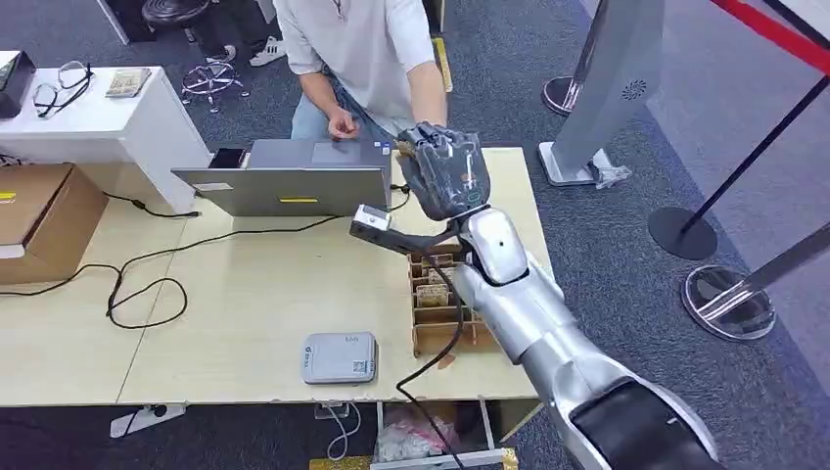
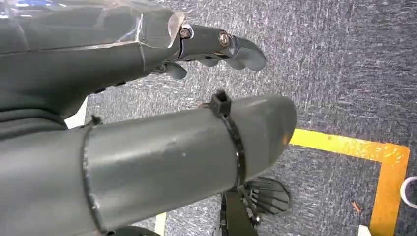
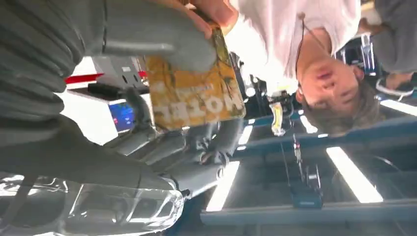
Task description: Pass the card to the sensor for recognition and then transmit it.
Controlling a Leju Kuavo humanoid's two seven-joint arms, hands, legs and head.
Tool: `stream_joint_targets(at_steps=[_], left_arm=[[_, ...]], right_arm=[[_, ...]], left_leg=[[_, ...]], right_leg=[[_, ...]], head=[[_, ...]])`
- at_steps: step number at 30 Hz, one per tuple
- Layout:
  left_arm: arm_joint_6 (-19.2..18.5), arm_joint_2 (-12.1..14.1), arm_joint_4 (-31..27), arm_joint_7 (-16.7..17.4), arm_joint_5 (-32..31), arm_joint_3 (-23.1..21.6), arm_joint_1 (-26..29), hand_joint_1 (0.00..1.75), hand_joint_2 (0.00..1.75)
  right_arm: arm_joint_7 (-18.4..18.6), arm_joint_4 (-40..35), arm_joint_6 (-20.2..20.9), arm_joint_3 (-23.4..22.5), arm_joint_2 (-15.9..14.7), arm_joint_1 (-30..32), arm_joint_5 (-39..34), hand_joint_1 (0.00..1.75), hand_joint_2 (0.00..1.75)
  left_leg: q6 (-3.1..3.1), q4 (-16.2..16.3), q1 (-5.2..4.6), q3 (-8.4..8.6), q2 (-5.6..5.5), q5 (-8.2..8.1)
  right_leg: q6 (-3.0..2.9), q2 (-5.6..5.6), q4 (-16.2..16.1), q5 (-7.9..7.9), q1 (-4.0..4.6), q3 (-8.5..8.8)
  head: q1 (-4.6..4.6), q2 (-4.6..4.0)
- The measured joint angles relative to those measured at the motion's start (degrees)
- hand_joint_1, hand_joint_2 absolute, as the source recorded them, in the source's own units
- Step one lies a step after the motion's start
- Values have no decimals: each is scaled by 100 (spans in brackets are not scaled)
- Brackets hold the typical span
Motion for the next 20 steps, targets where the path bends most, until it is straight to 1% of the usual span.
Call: stream_joint_targets(at_steps=[3,4,11,14,15,16,18,20], left_arm=[[2,2,0,0,24,0,14,0,0],[4,0,0,-2,31,0,17,0,0],[50,-2,0,-2,77,9,46,0,0],[103,-24,0,2,153,40,54,0,0],[100,-28,0,11,171,48,58,0,0],[92,-28,0,24,201,53,61,0,0],[85,-31,0,68,221,57,74,0,0],[83,-31,0,76,232,64,89,0,0]], right_arm=[[-105,122,-7,-46,55,-9,-105,0,175],[-138,140,-7,-66,63,-9,-140,0,0],[-639,149,-13,-453,90,34,-654,0,0],[-1155,62,-9,-679,129,147,-1286,0,0],[-1323,39,48,-741,149,190,-1580,0,0],[-1516,-24,202,-794,168,254,-2032,0,0],[-1713,-255,595,-804,184,454,-2902,0,0],[-1806,-604,1219,-800,184,725,-3792,0,0]], left_leg=[[0,0,0,0,0,0],[0,0,0,0,0,0],[0,0,-1,0,0,0],[0,0,-1,0,0,0],[0,0,0,0,0,0],[0,0,0,0,0,0],[0,0,0,0,-1,0],[0,0,0,0,-1,0]], right_leg=[[0,0,0,0,0,0],[0,0,0,0,0,0],[0,0,-1,0,-1,0],[0,-1,-1,0,-1,0],[0,0,-1,0,0,0],[0,0,-1,0,0,0],[0,-1,-1,-1,0,0],[0,-1,-1,-1,1,-1]], head=[[0,0],[2,0],[0,0],[0,0],[0,0],[2,0],[2,0],[2,0]])
